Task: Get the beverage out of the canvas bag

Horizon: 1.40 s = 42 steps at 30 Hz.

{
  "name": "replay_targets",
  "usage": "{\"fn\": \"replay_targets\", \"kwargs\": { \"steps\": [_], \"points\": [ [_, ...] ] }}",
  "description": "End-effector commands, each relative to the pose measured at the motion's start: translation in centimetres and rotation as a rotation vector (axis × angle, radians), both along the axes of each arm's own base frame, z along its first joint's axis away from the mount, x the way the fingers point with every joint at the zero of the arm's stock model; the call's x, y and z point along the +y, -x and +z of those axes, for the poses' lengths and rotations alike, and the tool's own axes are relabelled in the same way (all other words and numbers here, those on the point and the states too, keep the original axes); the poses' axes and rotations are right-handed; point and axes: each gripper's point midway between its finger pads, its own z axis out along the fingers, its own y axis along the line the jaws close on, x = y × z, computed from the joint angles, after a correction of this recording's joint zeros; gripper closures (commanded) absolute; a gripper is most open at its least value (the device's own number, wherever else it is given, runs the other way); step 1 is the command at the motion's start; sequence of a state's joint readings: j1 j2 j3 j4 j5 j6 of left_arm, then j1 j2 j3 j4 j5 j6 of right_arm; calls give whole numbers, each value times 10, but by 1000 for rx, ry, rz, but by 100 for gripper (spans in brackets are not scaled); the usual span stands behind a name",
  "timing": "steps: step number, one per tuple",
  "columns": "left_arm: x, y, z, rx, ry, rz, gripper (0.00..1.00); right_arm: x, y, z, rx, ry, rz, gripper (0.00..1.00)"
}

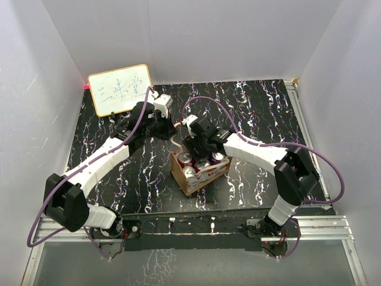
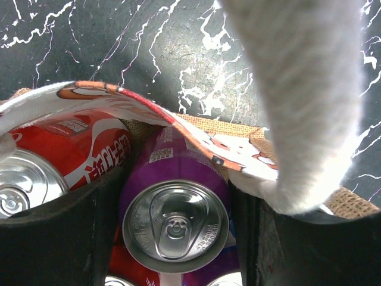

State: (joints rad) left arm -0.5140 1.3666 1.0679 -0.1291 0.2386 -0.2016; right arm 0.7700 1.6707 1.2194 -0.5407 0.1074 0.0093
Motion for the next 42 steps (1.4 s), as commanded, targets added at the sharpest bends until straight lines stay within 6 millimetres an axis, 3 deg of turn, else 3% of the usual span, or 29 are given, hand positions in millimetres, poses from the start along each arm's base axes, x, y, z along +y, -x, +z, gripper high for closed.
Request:
{"fn": "replay_targets", "kwargs": {
  "steps": [1,7,15,25,32,42],
  "points": [
    [-3,0,11,-10,7,-11,100,13,-3,34,-35,-95,-19,48],
    [-5,-2,2,11,-3,-12,100,22,-13,82,-112,-186,-49,59],
    [-6,-2,1,18,-1,-16,100,18,-17,114,-131,-211,-120,71],
    [-6,-2,2,18,2,-14,100,12,-11,170,-205,-314,-143,78],
    [-7,-1,2,23,9,-19,100,1,-8,207,-254,-355,-175,89],
    [-8,0,4,22,13,-24,100,-26,-21,262,-394,-326,-279,92]
  ]
}}
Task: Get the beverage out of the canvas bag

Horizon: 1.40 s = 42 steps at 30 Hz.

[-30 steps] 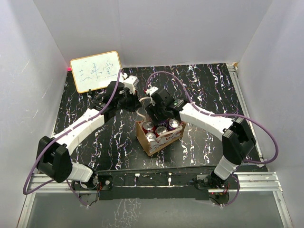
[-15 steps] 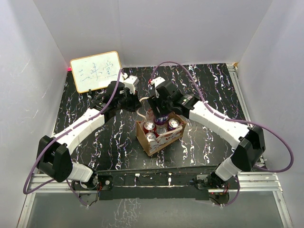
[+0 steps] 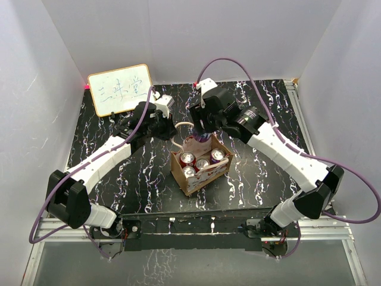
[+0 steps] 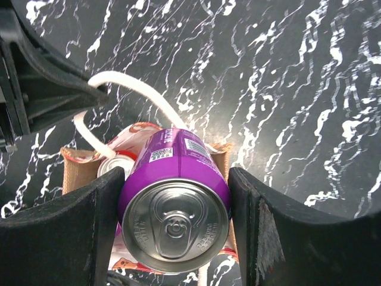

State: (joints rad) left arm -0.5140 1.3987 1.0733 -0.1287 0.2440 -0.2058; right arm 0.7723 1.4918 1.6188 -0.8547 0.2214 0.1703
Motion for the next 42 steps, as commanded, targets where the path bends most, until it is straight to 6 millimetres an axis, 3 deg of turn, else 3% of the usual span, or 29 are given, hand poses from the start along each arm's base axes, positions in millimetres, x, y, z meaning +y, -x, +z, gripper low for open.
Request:
{"fn": "replay_targets", "kwargs": {
  "steps": [1,8,9,15,21,31,35,42],
  "points": [
    [-5,2,13,-6,18,-18,100,-18,-18,83,-220,-83,-123,92],
    [-5,1,12,-2,14,-21,100,-61,-45,108,-307,-45,-305,92],
    [-3,0,10,-6,4,-7,100,-83,-63,104,-290,-50,-367,92],
    [-3,0,9,-3,-1,-12,100,-153,-115,62,-207,-62,-507,92],
    [-4,0,7,5,5,-17,100,-206,-158,11,-108,-107,-589,92],
    [-8,4,10,8,29,-33,100,-259,-233,-59,41,-97,-685,92],
    [-8,4,10,7,28,-32,100,-265,-254,-80,71,-62,-696,92],
    [-9,4,10,9,32,-35,100,-270,-271,-105,94,-24,-707,92]
  ]
}}
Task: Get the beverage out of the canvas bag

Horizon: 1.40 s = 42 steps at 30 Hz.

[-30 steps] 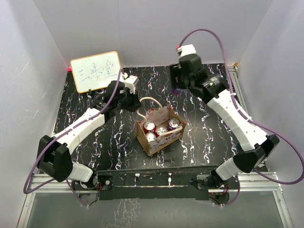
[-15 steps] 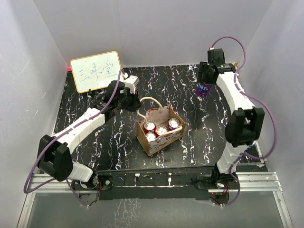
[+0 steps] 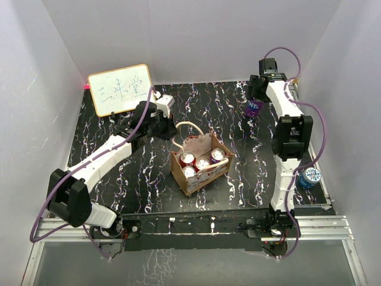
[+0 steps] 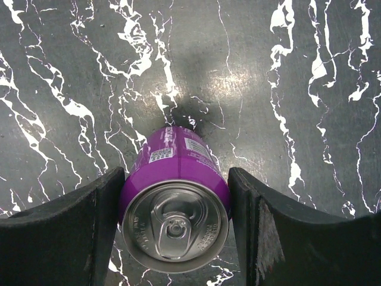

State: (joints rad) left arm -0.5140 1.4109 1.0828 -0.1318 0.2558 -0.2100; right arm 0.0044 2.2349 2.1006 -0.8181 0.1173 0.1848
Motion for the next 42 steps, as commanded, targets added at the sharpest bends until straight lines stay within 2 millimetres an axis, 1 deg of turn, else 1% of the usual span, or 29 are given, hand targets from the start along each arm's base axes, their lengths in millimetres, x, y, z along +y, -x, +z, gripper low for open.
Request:
{"fn": "replay_targets", "kwargs": {
  "steps": [1,7,13,15,17,20,21,22,24,29,30,32,33,34,36,38,39,41,42],
  "points": [
    [-6,4,11,-3,28,-27,100,-3,-26,45,-141,25,-2,92],
    [-7,4,9,3,27,-31,100,-4,-31,31,-123,36,3,91],
    [-7,4,8,6,25,-31,100,-4,-33,16,-100,41,9,85],
    [-6,4,8,6,24,-30,100,-4,-33,13,-91,44,10,81],
    [-6,4,7,6,23,-28,100,-3,-31,12,-82,40,21,68],
    [-6,4,8,6,24,-29,100,1,-30,19,-93,29,41,38],
    [-7,4,8,7,25,-29,100,1,-30,23,-99,29,43,32],
    [-7,4,7,9,26,-30,100,1,-29,28,-108,31,44,28],
    [-7,4,7,9,26,-31,100,2,-28,37,-123,31,47,24],
    [-8,4,7,10,28,-33,100,8,-16,63,-157,16,56,18],
    [-8,4,8,10,29,-34,100,11,-11,67,-163,11,59,18],
    [-8,5,7,13,31,-35,100,19,4,68,-156,-2,62,17],
    [-8,5,7,15,30,-36,100,25,17,69,-152,-7,67,17],
    [-8,4,7,15,31,-36,100,29,28,63,-142,-13,71,17],
    [-9,5,6,16,31,-38,100,37,50,60,-159,-24,88,17],
    [-9,5,6,18,34,-41,100,42,73,55,-163,-35,102,17],
    [-10,6,6,19,38,-45,100,45,86,56,-169,-44,109,17],
    [-12,6,7,21,44,-51,100,51,110,49,-172,-72,137,17],
    [-12,7,7,22,45,-53,100,53,124,41,-160,-84,141,17]
  ]
}}
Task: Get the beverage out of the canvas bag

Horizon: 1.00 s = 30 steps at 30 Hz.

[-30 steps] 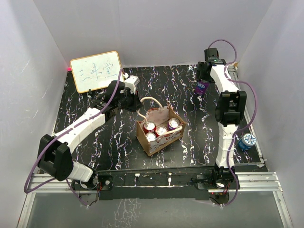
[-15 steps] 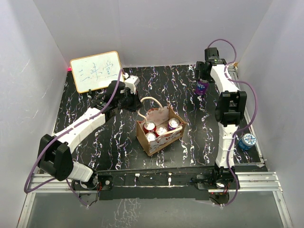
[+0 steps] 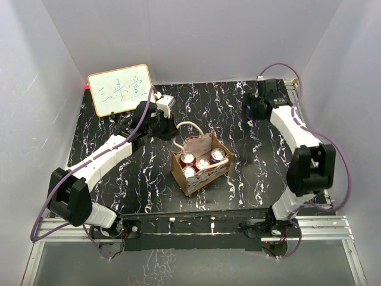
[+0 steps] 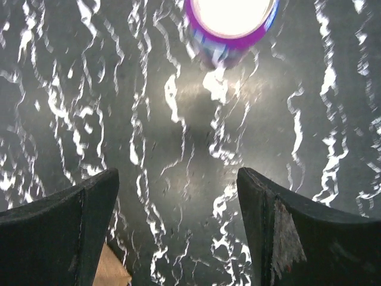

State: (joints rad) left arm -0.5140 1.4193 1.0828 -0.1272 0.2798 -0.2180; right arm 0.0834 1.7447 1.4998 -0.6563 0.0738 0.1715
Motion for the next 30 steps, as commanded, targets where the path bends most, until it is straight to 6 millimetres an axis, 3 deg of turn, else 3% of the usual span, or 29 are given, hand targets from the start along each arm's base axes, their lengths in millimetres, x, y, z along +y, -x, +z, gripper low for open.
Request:
{"fn": "replay_targets", "kwargs": {
  "steps": [1,5,9,16,21,26,30],
  "points": [
    [-8,5,9,8,32,-39,100,12,31,4,-105,-72,26,17],
    [-10,7,9,7,37,-54,100,15,74,-18,-86,-111,36,17],
    [-13,10,11,9,49,-81,100,27,97,-18,-80,-176,83,17],
    [-15,12,14,5,61,-99,100,52,101,48,-178,-270,164,17],
    [-13,11,17,-7,64,-84,100,103,109,78,-200,-345,271,16],
    [-12,10,17,-8,62,-74,100,172,123,104,-211,-344,408,16],
    [-12,10,19,-8,64,-73,100,218,143,103,-197,-311,518,18]
  ]
}}
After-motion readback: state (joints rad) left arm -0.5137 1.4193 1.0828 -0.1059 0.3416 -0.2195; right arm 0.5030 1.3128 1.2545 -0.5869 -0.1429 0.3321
